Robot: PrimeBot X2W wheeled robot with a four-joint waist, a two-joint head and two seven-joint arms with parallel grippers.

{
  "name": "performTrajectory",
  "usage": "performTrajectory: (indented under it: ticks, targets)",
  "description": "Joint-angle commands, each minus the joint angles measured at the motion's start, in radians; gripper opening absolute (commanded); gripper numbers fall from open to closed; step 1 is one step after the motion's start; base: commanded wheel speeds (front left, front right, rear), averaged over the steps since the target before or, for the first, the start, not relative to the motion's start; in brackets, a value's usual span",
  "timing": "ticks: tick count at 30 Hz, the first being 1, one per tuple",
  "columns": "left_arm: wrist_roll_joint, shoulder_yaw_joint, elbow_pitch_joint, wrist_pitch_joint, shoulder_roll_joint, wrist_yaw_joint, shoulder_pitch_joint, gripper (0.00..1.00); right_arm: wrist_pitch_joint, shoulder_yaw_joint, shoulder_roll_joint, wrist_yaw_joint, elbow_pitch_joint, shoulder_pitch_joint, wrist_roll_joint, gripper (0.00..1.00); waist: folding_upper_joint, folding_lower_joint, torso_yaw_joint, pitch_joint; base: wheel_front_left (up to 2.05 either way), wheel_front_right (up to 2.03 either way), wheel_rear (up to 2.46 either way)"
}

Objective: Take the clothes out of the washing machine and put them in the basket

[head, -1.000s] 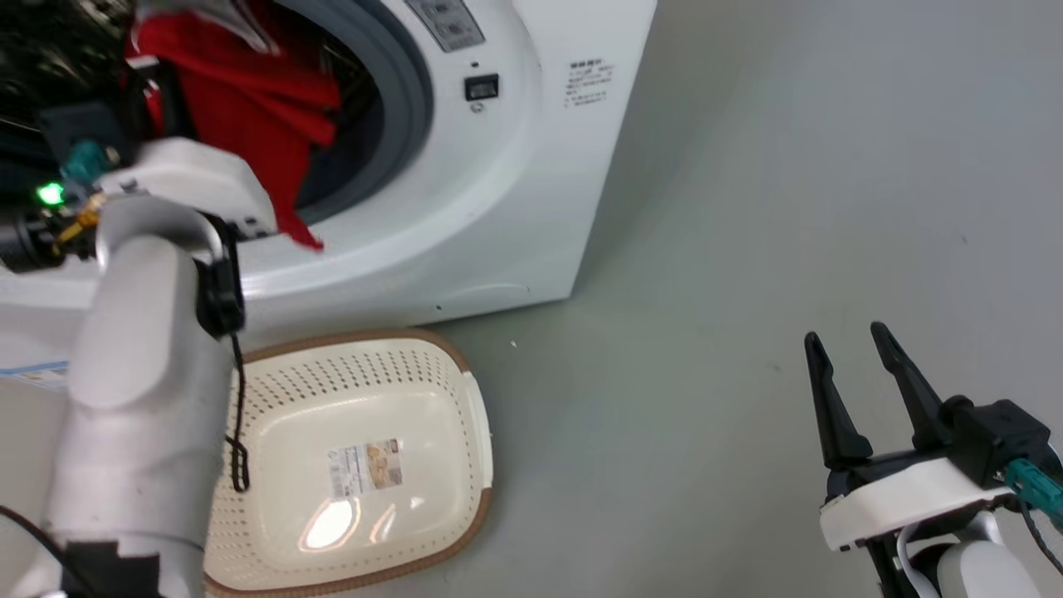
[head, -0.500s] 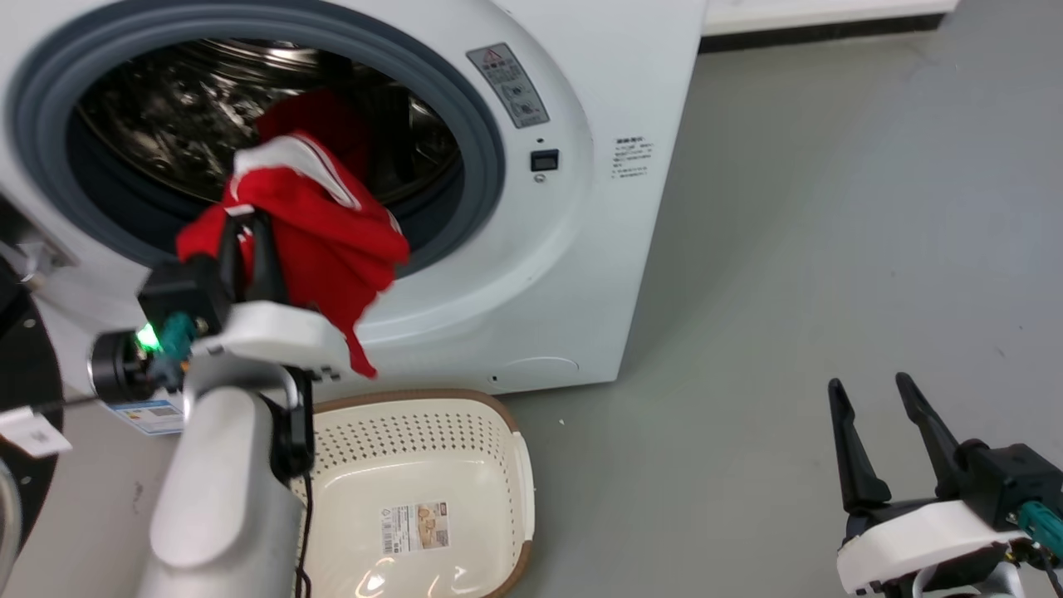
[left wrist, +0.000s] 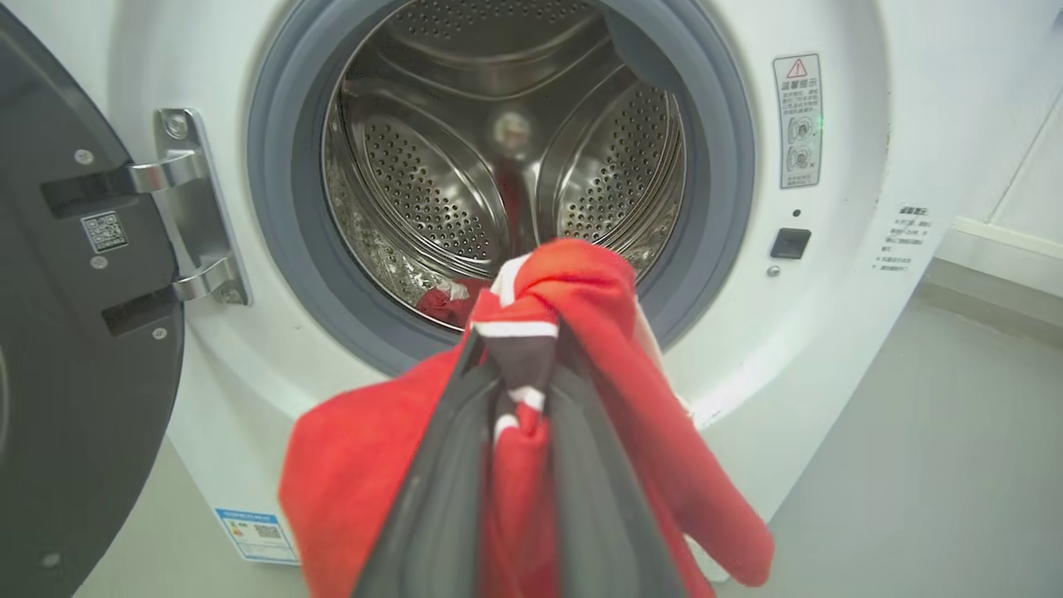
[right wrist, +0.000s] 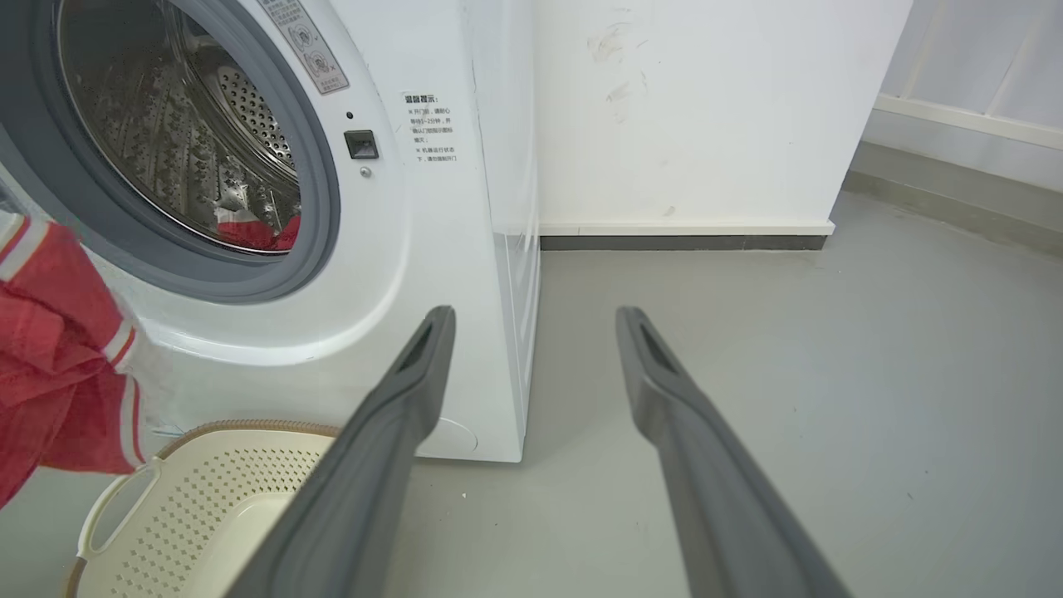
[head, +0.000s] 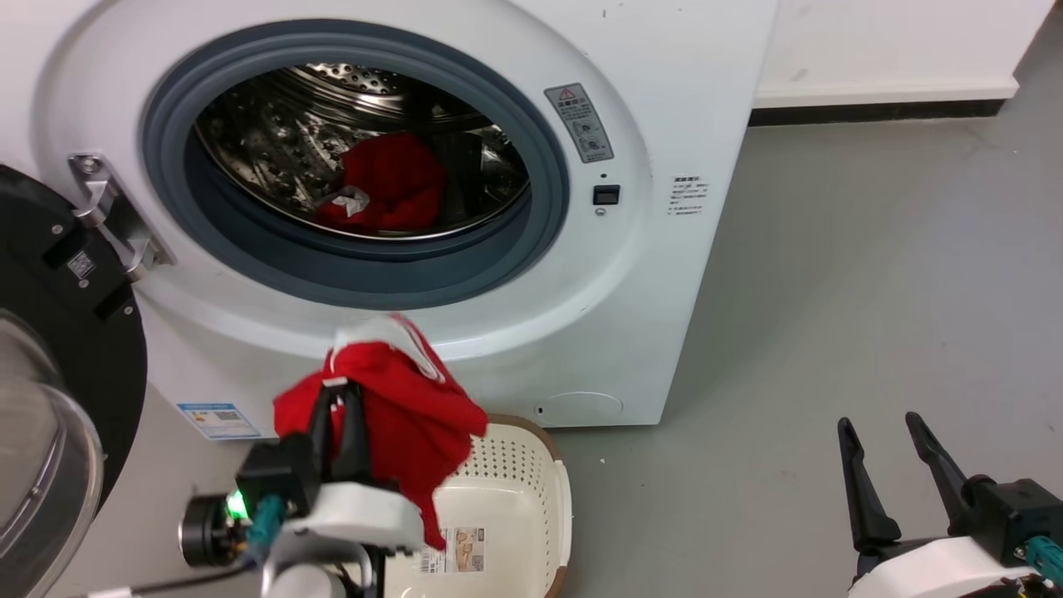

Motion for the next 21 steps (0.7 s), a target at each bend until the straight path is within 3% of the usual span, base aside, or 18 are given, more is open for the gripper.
performTrajectory:
  ticks: [1, 11, 21]
  targets:
    - [-0.003, -0.021, -0.021, -0.005, -0.002, 0.013, 0.037, 0.0, 0.004, -0.001, 0.004, -0.001, -0.013, 0.012, 0.003, 1.0, -0.0001, 0.0002, 0.015, 0.001, 0.0, 0.0, 0.0]
    - [-0.077, -0.117, 0.003, -0.005, -0.006, 0.062, 0.074, 0.0, 0.011, 0.011, 0.005, -0.001, -0.052, -0.012, 0.012, 1.0, -0.0001, 0.0002, 0.031, 0.087, 0.0, 0.0, 0.0]
    - [-0.15, -0.183, 0.125, -0.004, -0.005, 0.125, -0.08, 0.0, -0.01, 0.027, -0.058, -0.001, -0.065, -0.11, 0.065, 1.0, -0.0001, 0.0002, -0.013, 0.319, 0.0, 0.0, 0.0]
